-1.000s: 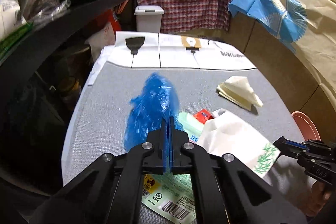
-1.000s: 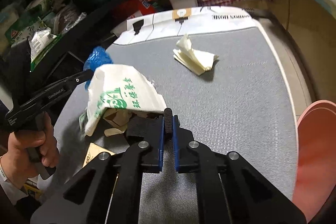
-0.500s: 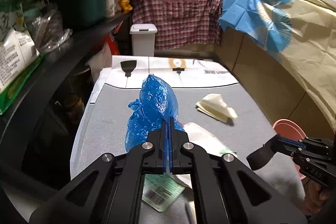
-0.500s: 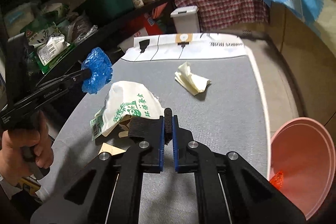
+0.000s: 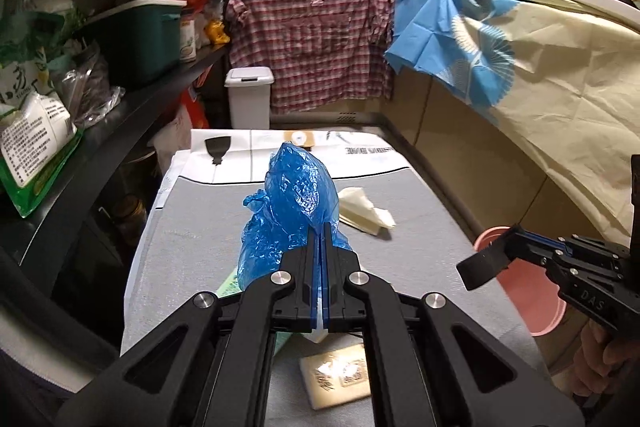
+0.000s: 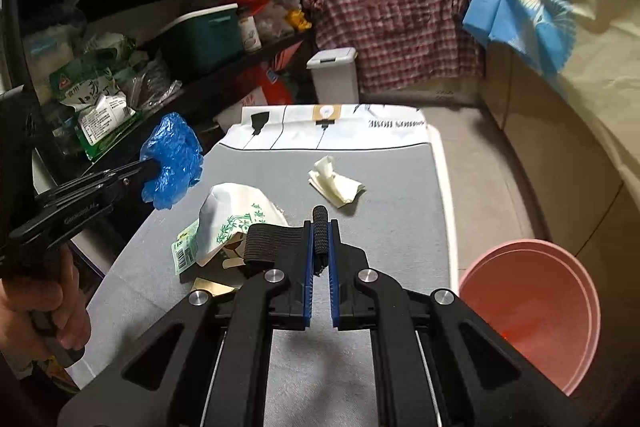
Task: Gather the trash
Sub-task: 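Carry the blue bag and black strap over the pink bin with both grippers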
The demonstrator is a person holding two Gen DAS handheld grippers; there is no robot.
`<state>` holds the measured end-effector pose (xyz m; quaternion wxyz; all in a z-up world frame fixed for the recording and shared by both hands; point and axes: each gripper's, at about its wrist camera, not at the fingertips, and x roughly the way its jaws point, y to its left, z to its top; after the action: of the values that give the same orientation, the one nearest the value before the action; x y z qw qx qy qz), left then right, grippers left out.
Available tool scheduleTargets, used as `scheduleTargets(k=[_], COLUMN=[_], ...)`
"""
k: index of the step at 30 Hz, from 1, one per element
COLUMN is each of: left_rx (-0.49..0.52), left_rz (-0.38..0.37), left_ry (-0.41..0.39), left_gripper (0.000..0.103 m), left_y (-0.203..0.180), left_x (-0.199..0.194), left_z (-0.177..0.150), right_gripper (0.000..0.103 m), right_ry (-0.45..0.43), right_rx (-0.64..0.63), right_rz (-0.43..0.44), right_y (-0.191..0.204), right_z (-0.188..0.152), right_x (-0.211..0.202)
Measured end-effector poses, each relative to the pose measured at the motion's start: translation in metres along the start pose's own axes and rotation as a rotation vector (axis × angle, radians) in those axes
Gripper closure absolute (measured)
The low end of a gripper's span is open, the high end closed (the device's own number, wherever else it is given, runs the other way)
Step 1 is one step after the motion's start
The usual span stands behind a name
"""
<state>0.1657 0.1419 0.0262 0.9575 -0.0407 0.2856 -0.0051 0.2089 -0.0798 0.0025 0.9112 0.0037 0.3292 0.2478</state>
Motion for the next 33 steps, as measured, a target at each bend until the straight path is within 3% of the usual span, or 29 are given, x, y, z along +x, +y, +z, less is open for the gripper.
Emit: scheduleTargets(k=[17, 33], left_rx=[0.021, 0.051], left_rz=[-0.076, -0.135], left_ry=[-0.033, -0.032], left_gripper=[0.102, 0.102], left_y=[-0.045, -0.095], left_x=[-0.032, -0.04], left_z=[0.002, 0.002], right_gripper=[0.096, 0.096], right_ry=[-0.099, -0.182], right_rx=[-0.01, -0.01], right_rz=[-0.127, -0.259], right_y=[-0.014, -0.06], right_z=[0.013, 0.022], right_x=[-0.077, -0.145])
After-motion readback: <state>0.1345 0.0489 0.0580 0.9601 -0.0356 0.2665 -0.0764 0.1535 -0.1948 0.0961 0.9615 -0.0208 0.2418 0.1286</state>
